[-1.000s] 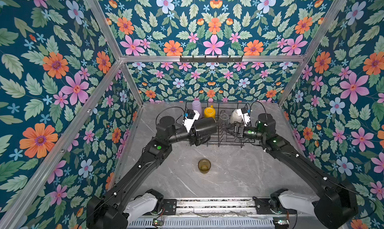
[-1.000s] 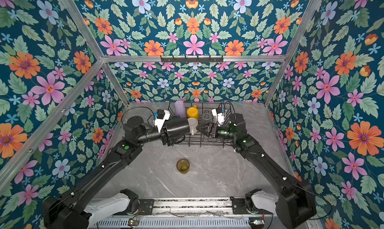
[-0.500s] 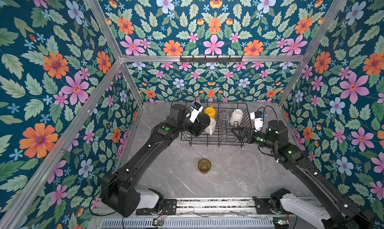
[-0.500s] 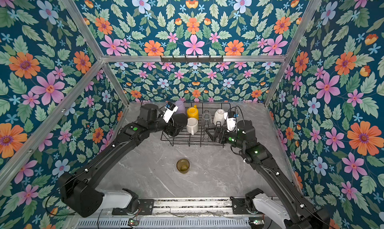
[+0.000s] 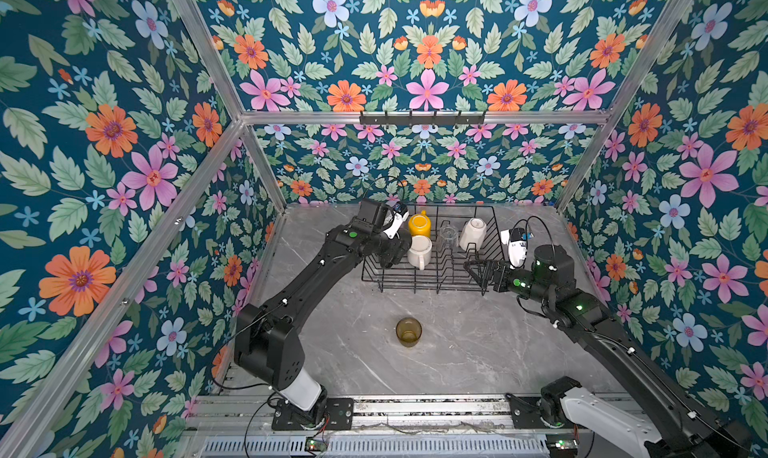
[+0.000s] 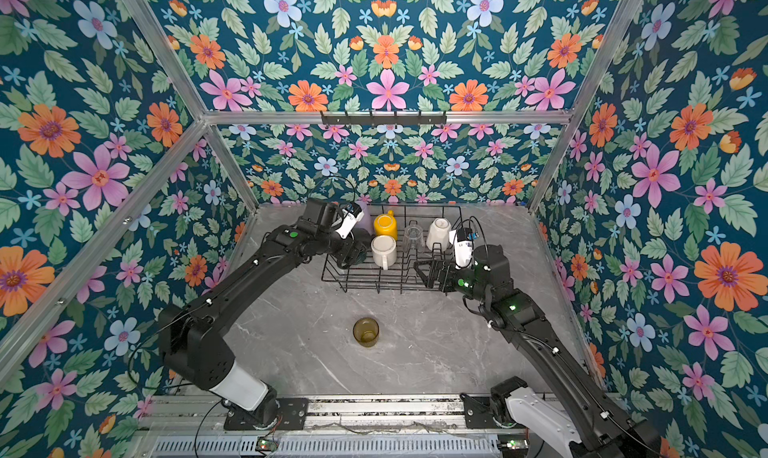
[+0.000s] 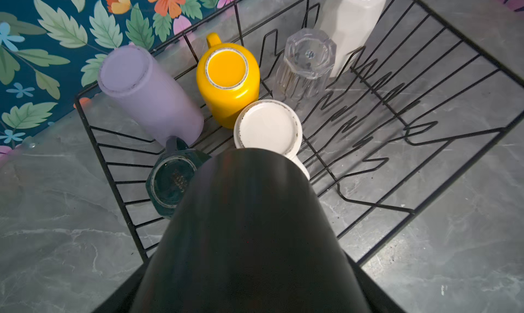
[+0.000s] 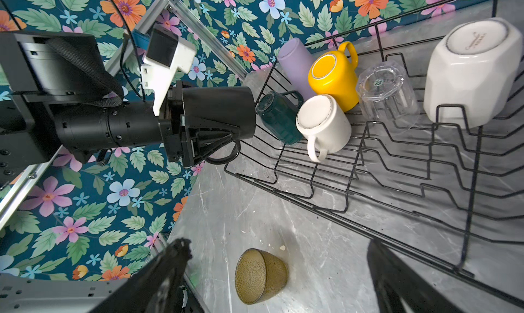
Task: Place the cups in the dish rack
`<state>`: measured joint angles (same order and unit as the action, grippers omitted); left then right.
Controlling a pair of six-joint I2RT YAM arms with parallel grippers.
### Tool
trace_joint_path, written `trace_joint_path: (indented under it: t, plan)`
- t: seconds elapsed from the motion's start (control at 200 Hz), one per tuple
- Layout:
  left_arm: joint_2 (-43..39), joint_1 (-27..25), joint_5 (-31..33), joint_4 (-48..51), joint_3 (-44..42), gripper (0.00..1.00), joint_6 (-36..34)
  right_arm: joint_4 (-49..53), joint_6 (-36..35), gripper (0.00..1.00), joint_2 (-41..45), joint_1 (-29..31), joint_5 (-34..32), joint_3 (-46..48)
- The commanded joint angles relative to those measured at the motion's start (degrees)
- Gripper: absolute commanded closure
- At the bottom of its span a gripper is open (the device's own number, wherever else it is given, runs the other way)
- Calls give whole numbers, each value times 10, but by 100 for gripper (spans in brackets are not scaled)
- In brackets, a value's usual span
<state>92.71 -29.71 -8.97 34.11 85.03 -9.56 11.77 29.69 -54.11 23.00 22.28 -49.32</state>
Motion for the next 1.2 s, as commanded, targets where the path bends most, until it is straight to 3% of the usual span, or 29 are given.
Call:
trace_joint_path:
  t: [0.0, 0.45, 1.195]
  plan:
    - [21, 0, 7, 30, 29, 100, -7, 1, -10, 1, 3, 0, -4, 3]
    - [95, 0, 8, 101, 85, 100, -15, 1, -10, 1, 5, -8, 0, 16]
    - [178, 0, 25, 135, 120, 100, -40, -4, -5, 1, 4, -10, 5, 24]
